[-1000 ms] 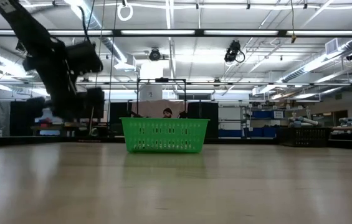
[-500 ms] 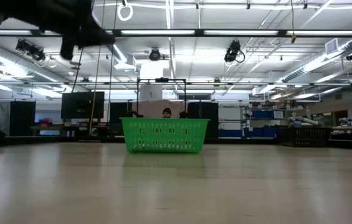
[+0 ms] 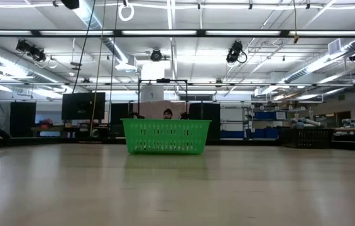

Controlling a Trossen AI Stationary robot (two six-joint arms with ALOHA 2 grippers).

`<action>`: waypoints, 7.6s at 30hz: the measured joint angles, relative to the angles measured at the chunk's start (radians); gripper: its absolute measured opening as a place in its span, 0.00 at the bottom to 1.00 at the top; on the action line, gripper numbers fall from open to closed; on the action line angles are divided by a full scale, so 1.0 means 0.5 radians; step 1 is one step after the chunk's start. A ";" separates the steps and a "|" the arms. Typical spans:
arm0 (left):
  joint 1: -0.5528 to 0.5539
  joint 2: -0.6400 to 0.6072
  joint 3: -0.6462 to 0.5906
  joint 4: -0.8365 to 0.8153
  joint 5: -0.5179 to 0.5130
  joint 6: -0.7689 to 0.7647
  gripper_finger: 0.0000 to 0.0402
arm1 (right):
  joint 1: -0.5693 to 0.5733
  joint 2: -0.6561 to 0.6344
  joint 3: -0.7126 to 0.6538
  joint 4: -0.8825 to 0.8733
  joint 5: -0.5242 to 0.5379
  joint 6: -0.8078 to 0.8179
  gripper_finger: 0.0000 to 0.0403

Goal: Sort crayons
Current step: Put the pink crayon into the red basket, then put the violet crayon into the black basket

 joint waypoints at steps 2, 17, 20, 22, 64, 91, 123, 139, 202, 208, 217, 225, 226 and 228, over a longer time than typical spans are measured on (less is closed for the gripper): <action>-0.034 0.054 0.000 0.084 0.016 0.051 0.14 | -0.003 0.000 0.000 0.053 0.000 0.025 0.34; 0.049 0.372 0.000 0.427 0.165 0.130 0.14 | -0.014 0.001 0.000 0.151 -0.202 0.024 0.34; 0.048 0.393 0.001 0.470 0.180 0.129 0.14 | -0.018 0.001 0.000 0.150 -0.201 0.023 0.34; 0.059 0.411 0.001 0.465 0.186 0.128 0.14 | -0.018 0.001 0.000 0.153 -0.208 0.022 0.33; -0.118 -0.130 0.082 -0.712 -0.265 0.228 0.63 | 0.464 -0.024 0.001 -1.350 0.096 1.322 0.08; -0.110 -0.133 0.076 -0.875 -0.251 0.170 0.63 | 1.637 0.037 -0.395 -2.715 -0.756 4.131 0.11; 2.658 1.245 0.204 -1.230 0.283 -0.946 0.63 | 0.576 -0.101 0.325 -2.734 1.516 1.669 0.24; 2.963 1.936 0.922 -1.487 0.315 -1.001 0.59 | 0.143 -0.097 0.077 -1.657 1.269 0.873 0.24; 3.102 1.877 0.950 -1.923 0.468 -0.993 0.39 | 0.113 -0.097 0.022 -1.555 1.203 0.738 0.24; 3.079 1.631 0.957 -2.041 0.371 -0.916 0.39 | 0.113 -0.097 0.022 -1.555 1.203 0.738 0.24; 2.915 1.623 0.958 -2.399 0.504 -0.449 0.39 | 0.113 -0.097 0.022 -1.556 1.196 0.737 0.24; 2.844 1.625 0.958 -2.550 0.575 0.349 0.39 | 0.088 -0.097 0.022 -1.548 1.106 0.754 0.24; 2.850 1.633 0.958 -2.552 0.583 0.419 0.39 | 0.089 -0.097 0.022 -1.536 1.094 0.755 0.24; 2.880 1.666 0.958 -2.554 0.584 0.520 0.39 | 0.090 -0.097 0.022 -1.513 1.084 0.756 0.24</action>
